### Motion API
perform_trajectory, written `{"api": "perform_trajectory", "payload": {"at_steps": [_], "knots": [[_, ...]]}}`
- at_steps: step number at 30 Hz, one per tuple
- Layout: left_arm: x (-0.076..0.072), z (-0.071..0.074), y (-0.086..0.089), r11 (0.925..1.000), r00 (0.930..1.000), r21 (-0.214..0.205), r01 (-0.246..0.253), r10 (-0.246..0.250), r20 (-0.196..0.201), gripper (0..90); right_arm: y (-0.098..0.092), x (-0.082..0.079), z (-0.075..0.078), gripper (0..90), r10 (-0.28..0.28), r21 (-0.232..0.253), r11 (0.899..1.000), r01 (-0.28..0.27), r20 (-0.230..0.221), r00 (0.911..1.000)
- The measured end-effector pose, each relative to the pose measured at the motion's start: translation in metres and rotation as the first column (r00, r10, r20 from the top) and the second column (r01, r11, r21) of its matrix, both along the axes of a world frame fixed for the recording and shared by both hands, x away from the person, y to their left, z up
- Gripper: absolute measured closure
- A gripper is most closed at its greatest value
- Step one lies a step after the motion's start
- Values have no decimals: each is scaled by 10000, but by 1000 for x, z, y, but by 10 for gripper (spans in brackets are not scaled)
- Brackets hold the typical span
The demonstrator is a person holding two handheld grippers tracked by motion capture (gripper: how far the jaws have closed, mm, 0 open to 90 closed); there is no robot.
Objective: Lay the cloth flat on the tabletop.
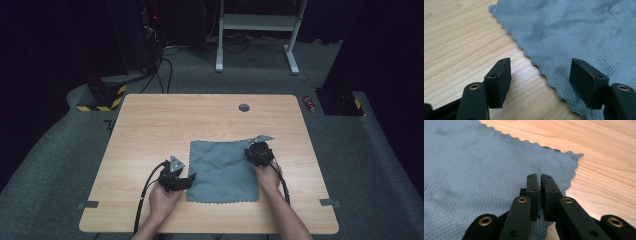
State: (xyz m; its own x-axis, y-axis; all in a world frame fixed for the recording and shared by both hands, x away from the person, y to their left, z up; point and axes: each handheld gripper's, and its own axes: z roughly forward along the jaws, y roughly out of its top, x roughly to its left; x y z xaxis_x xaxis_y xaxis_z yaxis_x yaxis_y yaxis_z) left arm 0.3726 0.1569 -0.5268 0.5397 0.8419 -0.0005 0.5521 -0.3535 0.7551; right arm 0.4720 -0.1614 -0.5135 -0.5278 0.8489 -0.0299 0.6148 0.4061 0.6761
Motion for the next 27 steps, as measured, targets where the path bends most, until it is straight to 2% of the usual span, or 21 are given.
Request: {"api": "perform_trajectory", "payload": {"at_steps": [2, 3, 6, 8, 13, 16, 17, 18, 21, 24, 27], "knots": [[1, 0, 0, 10000, 10000, 11, -27, 27, -2, 336, 2, 4, 3, 811, -237, -479, 9986, 234, -58, 9997], [1, 0, 0, 10000, 10000, -8, -59, 59, -2, 331, 2, 4, 3, 802, -287, -506, 9983, 284, -63, 9996], [3, 0, 0, 9999, 9999, -29, -115, 115, -8, 352, 0, -1, 4, 754, -206, -210, 9996, 202, -221, 9995], [6, 2, -2, 9999, 9999, -11, -141, 141, -61, 383, 1, -12, 7, 739, 15, -90, 10000, -16, -77, 10000], [15, 9, -13, 9994, 9995, 127, 320, -320, 9, 400, 4, -42, 12, 715, 708, 126, 9974, -710, 139, 9974], [26, 11, -21, 9987, 9987, 84, 501, -501, -107, 398, 5, -53, 13, 702, 926, 261, 9953, -930, 151, 9956], [29, 9, -23, 9989, 9989, -34, 462, -463, -110, 402, 5, -55, 12, 696, 972, 271, 9949, -975, 116, 9952], [34, 7, -25, 9991, 9987, 45, 412, -411, -299, 405, 5, -57, 12, 691, 1025, 268, 9943, -1028, 105, 9947], [44, 6, -29, 9995, 9990, 152, 290, -284, -337, 410, 5, -62, 8, 677, 1059, 280, 9940, -1056, -89, 9943], [49, 3, -26, 9997, 9997, 73, 249, -248, -87, 433, 3, -62, 2, 669, 1062, 207, 9942, -1056, -294, 9939], [54, 1, -23, 9999, 9999, -35, 140, -139, 89, 436, 1, -62, 0, 675, 1152, 345, 9928, -1143, -255, 9930]]}}
